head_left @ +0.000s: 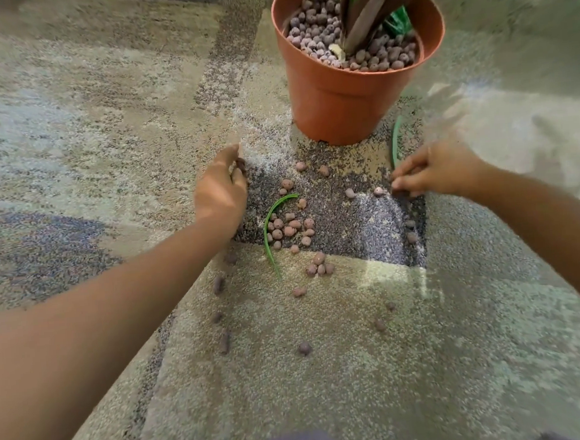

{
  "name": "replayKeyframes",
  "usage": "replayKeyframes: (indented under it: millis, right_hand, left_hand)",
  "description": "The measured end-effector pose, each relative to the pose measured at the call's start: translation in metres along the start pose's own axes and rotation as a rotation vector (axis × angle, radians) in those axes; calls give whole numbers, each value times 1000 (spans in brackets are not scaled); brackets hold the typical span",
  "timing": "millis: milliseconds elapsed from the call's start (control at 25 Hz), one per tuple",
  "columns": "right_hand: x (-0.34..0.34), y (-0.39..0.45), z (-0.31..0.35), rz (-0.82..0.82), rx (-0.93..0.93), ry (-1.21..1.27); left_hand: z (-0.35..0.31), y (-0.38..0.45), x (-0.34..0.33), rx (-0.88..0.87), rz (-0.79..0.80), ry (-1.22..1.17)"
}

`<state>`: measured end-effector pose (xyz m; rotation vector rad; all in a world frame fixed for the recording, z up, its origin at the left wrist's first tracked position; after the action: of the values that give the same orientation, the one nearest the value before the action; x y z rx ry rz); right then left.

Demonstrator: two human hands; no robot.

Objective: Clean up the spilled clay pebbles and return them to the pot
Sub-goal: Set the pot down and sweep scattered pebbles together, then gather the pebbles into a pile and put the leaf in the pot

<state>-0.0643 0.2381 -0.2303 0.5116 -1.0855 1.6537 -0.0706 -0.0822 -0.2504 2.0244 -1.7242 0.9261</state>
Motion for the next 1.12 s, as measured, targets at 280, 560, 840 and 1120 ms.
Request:
replayKeyframes:
  millis: [280,560,840,1120]
  right_hand:
    - [-53,-59,37,232,206,100]
    - [-9,-87,-42,-390,-92,-163]
    - [-95,-115,-33,-238,-139,-428]
    - [-135,-106,61,-119,42,-198]
  left_hand:
    - [-15,-74,-9,-333,130,161]
    - [61,-109,57,-187,-56,333]
    - [77,-148,23,-55,-2,621]
    - [-4,-159,-43,-349,252,351]
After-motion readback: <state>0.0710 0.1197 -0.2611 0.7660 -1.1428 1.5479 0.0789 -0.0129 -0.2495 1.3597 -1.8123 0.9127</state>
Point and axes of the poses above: each hand's wrist, its own y-axis towards the middle knuckle, its own x-axis out of the back of the hand, z = x × y, the point moved 9 cm from there along y, towards the middle knuckle, and after that the axes turned 2 degrees about z, right-handed, at the moved point
